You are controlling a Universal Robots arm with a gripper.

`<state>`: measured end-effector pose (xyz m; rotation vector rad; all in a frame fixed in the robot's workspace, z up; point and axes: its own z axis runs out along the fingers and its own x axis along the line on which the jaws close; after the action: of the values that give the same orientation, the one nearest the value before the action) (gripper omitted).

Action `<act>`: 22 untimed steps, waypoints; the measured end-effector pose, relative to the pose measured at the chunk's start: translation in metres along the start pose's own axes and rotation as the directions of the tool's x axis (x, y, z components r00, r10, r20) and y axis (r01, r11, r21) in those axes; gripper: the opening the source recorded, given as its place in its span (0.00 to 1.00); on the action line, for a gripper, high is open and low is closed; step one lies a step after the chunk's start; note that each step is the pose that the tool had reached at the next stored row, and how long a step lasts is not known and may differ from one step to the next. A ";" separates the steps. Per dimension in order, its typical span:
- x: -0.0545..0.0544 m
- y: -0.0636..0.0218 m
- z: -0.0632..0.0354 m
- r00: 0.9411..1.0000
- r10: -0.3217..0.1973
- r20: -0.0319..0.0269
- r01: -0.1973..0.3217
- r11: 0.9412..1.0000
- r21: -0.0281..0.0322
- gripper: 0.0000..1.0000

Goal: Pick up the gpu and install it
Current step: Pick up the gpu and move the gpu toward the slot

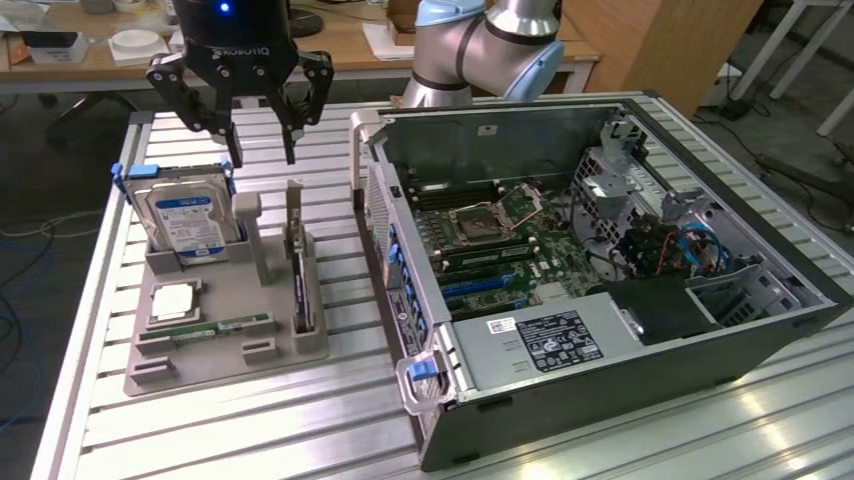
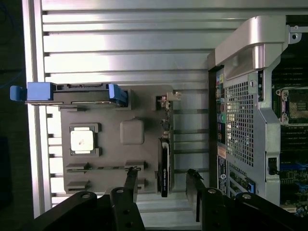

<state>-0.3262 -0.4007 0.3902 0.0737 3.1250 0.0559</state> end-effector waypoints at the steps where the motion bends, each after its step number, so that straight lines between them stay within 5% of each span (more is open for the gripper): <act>1: 0.000 0.0000 0.0000 1.000 0.000 0.000 0.000 1.000 0.000 0.53; 22: -0.001 -0.0067 0.0100 1.000 -0.016 -0.002 0.016 1.000 0.000 0.53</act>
<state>-0.3252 -0.4071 0.3800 0.0484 3.1269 0.0564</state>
